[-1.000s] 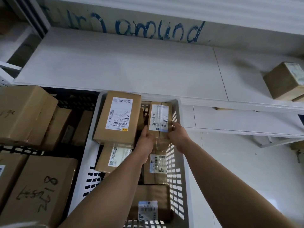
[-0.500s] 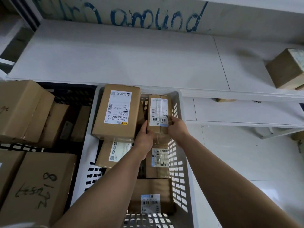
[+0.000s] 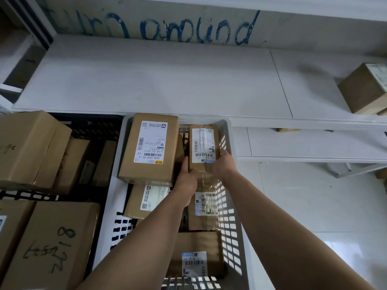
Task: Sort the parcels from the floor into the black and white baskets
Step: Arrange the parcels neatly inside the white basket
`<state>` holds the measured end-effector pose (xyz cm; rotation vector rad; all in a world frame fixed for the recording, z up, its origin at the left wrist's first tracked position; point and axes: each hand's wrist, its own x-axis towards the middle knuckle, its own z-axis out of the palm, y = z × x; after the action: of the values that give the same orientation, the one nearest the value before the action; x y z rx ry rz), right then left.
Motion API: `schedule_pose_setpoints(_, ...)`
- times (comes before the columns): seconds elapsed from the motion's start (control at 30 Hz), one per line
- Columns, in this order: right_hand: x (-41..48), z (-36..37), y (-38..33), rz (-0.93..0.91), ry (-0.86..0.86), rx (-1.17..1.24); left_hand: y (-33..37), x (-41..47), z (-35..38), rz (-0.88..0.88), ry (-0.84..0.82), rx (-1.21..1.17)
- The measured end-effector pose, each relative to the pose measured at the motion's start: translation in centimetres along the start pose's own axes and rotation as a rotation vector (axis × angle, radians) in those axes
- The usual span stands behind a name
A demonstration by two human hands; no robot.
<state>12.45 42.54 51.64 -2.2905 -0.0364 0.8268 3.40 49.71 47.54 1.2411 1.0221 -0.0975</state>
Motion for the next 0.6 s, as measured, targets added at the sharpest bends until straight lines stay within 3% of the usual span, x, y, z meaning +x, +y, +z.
schedule_pose_setpoints(0.23,-1.6,-0.8,-1.2,-0.025,0.005,-0.047,1.6,-2.4,-0.2,-0.089,-0.001,0.033)
schedule_pose_setpoints(0.33,-2.8,-1.4,-2.2,-0.042,0.014,-0.053,4.0,-5.0,-0.9,-0.041,0.050,0.164)
schedule_pose_setpoints(0.47,-5.2,-1.8,-4.3,-0.125,-0.035,-0.037,6.8,-7.2,-3.9,0.161,0.174,0.253)
schedule_pose_setpoints(0.6,-6.1,0.0,-5.6,-0.156,-0.123,0.034,7.9,-7.5,-8.3,0.286,0.440,0.275)
